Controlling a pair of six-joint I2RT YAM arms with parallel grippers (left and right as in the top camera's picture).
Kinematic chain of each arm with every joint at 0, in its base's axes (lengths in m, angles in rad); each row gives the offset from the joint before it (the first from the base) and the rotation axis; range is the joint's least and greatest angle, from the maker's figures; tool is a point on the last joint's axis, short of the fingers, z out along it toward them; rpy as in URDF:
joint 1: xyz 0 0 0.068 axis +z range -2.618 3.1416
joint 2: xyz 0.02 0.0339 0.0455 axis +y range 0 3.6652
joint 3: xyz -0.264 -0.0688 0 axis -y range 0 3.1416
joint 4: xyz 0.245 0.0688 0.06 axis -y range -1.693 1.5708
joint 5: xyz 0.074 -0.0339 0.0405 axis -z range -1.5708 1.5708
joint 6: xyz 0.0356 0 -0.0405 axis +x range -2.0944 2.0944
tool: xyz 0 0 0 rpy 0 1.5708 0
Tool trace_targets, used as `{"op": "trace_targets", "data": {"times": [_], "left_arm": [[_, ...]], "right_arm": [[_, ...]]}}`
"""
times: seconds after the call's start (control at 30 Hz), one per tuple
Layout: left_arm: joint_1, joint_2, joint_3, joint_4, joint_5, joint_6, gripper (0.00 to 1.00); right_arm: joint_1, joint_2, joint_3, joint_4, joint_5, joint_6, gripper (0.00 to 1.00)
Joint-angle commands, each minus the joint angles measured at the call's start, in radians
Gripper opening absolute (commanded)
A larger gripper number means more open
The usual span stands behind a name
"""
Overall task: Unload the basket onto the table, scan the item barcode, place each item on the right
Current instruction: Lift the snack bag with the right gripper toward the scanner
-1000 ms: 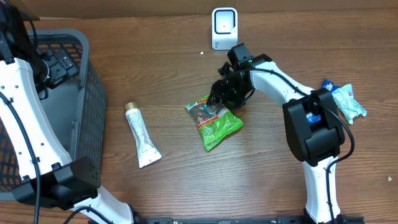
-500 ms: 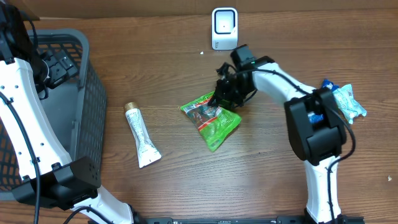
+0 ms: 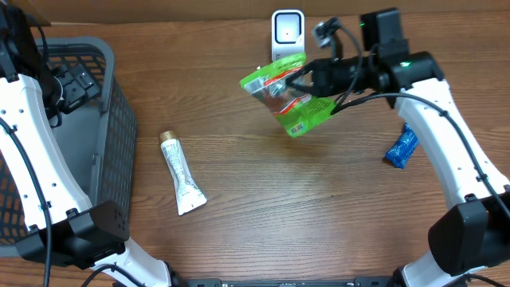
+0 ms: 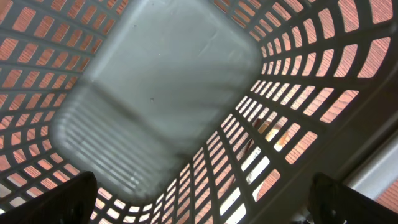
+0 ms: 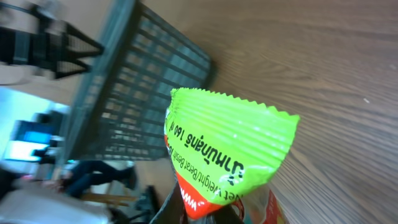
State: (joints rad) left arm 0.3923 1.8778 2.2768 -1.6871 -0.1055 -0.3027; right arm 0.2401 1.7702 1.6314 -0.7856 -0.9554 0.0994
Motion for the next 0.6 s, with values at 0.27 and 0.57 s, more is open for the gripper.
{"op": "trace_targets", "data": {"times": [0.27, 0.57], "left_arm": [[-0.006, -0.002, -0.002, 0.0, 0.002, 0.019, 1.0], [-0.006, -0.002, -0.002, 0.0, 0.002, 0.019, 0.99]], "right_arm": [[-0.213, -0.031, 0.015, 0.119, -0.356, 0.245, 0.04], [-0.281, -0.031, 0.015, 0.181, -0.344, 0.346, 0.04]]}}
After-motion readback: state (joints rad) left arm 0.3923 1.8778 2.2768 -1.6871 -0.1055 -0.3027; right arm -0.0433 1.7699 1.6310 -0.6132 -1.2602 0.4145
